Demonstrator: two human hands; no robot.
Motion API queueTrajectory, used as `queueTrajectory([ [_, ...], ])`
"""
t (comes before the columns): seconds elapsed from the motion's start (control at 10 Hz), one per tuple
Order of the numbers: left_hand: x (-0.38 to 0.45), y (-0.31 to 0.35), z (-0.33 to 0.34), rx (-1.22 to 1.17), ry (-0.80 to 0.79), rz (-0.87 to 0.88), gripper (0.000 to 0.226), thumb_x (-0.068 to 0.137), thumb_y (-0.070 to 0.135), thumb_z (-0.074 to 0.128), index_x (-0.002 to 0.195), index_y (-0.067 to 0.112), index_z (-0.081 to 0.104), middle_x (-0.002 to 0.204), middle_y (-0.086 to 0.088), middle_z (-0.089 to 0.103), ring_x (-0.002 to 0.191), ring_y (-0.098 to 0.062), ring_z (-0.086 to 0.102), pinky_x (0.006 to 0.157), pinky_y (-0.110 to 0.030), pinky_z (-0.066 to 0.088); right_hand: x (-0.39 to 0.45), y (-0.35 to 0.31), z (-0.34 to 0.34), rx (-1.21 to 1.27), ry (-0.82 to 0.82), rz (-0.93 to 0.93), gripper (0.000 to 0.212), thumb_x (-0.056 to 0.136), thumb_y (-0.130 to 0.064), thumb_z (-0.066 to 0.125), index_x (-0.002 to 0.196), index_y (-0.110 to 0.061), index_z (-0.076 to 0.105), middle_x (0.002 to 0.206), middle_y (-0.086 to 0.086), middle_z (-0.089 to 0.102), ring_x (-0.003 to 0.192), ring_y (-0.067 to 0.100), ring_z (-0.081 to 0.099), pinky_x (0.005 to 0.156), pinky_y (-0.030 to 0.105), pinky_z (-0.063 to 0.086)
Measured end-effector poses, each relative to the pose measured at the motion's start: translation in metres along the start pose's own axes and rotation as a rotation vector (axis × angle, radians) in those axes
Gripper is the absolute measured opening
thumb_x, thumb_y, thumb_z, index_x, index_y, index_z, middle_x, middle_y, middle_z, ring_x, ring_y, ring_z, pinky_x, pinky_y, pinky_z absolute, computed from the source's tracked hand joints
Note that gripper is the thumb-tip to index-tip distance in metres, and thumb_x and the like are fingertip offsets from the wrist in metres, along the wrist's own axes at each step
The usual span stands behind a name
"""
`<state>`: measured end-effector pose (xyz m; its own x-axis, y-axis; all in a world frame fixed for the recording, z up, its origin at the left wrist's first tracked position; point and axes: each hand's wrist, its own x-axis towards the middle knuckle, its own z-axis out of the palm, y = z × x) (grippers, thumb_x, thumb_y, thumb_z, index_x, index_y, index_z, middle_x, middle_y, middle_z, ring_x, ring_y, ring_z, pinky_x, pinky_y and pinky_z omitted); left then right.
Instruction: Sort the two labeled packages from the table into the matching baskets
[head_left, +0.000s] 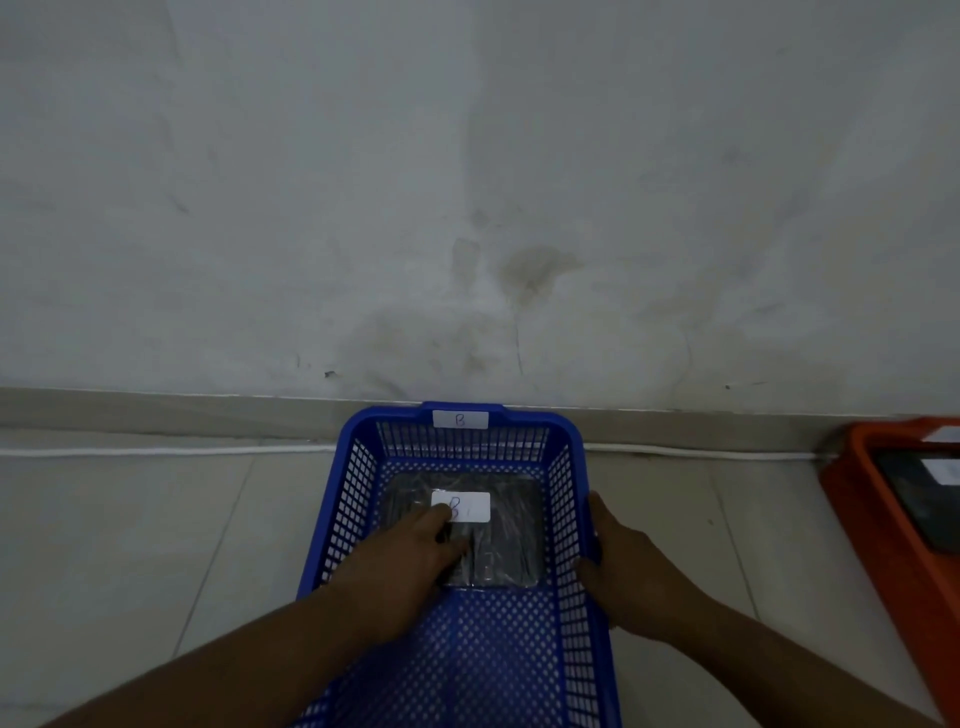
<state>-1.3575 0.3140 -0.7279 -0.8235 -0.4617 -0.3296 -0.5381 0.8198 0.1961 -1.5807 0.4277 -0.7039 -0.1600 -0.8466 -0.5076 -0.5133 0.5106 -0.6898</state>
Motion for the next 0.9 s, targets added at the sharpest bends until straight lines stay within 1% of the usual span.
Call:
queueTrajectory([
  [0.1, 0.007, -0.001, 0.002, -0.002, 0.014, -0.015, 0.062, 0.093, 0.013, 0.048, 0.147, 0.025, 0.019, 0.157, -0.008, 0.014, 0.139, -0.023, 0.023, 0.108, -0.035, 0.039, 0.000, 0.001, -0.005, 0.016, -0.040, 0.021, 0.079, 0.095, -0.026, 0.048, 0.148, -0.024, -0.012, 0.094, -0.009, 0.054, 0.071, -0.001, 0.057, 0.047, 0.011, 0.050],
  [0.2, 0.013, -0.006, 0.002, -0.019, 0.040, -0.027, 0.059, 0.093, 0.012, 0.047, 0.146, 0.025, 0.024, 0.159, -0.007, 0.012, 0.141, -0.022, 0.023, 0.112, -0.031, 0.032, 0.001, 0.002, -0.007, -0.025, -0.055, 0.016, 0.079, 0.096, -0.025, 0.047, 0.148, -0.021, -0.012, 0.097, -0.007, 0.058, 0.069, -0.003, 0.055, 0.048, 0.008, 0.049],
  [0.3, 0.021, -0.012, 0.001, -0.026, 0.046, -0.040, 0.058, 0.093, 0.011, 0.047, 0.145, 0.025, 0.025, 0.160, -0.008, 0.009, 0.143, -0.023, 0.019, 0.115, -0.031, 0.025, 0.000, 0.002, -0.007, -0.067, -0.055, 0.014, 0.078, 0.097, -0.025, 0.045, 0.148, -0.019, -0.014, 0.114, 0.005, 0.063, 0.071, 0.001, 0.056, 0.050, 0.007, 0.049],
  [0.4, 0.026, -0.018, 0.000, -0.019, 0.038, -0.046, 0.057, 0.094, 0.010, 0.045, 0.146, 0.024, 0.024, 0.160, -0.011, 0.006, 0.144, -0.025, 0.017, 0.117, -0.031, 0.021, 0.000, 0.002, -0.007, -0.086, -0.055, -0.004, 0.077, 0.097, -0.025, 0.043, 0.148, -0.019, -0.014, 0.117, 0.008, 0.063, 0.078, 0.009, 0.059, 0.051, 0.009, 0.050],
  [0.6, 0.028, -0.020, -0.001, -0.043, -0.017, -0.069, 0.058, 0.096, 0.011, 0.043, 0.146, 0.027, 0.020, 0.160, -0.008, 0.001, 0.146, -0.024, 0.012, 0.120, -0.035, 0.018, 0.003, 0.004, -0.004, -0.084, -0.055, 0.003, 0.076, 0.097, -0.024, 0.043, 0.148, -0.019, -0.014, 0.118, 0.010, 0.064, 0.086, 0.017, 0.064, 0.052, 0.013, 0.051],
  [0.7, 0.025, -0.019, -0.008, -0.076, -0.017, -0.079, 0.058, 0.093, 0.030, 0.048, 0.146, 0.026, 0.024, 0.160, -0.006, 0.006, 0.144, -0.025, 0.019, 0.118, -0.036, 0.023, 0.005, 0.009, -0.004, -0.063, -0.052, 0.013, 0.079, 0.097, -0.030, 0.044, 0.148, -0.021, -0.015, 0.124, 0.009, 0.061, 0.079, 0.008, 0.060, 0.049, 0.006, 0.046],
  [0.8, 0.015, -0.012, -0.020, -0.087, 0.058, -0.084, 0.064, 0.088, 0.044, 0.049, 0.146, 0.029, 0.025, 0.158, -0.005, 0.017, 0.142, -0.022, 0.023, 0.118, -0.044, 0.022, -0.001, 0.008, -0.005, -0.048, -0.019, 0.057, 0.082, 0.093, -0.044, 0.047, 0.149, -0.023, -0.009, 0.114, 0.005, 0.063, 0.071, -0.006, 0.051, 0.050, -0.001, 0.041],
  [0.9, -0.003, -0.005, -0.034, -0.145, 0.214, -0.107, 0.060, 0.086, 0.042, 0.051, 0.142, 0.030, 0.034, 0.153, -0.004, 0.030, 0.138, -0.019, 0.030, 0.116, -0.048, 0.022, -0.015, 0.001, -0.015, -0.031, 0.054, 0.088, 0.084, 0.090, -0.051, 0.047, 0.150, -0.020, -0.003, 0.103, 0.005, 0.062, 0.074, -0.002, 0.054, 0.055, -0.003, 0.037],
])
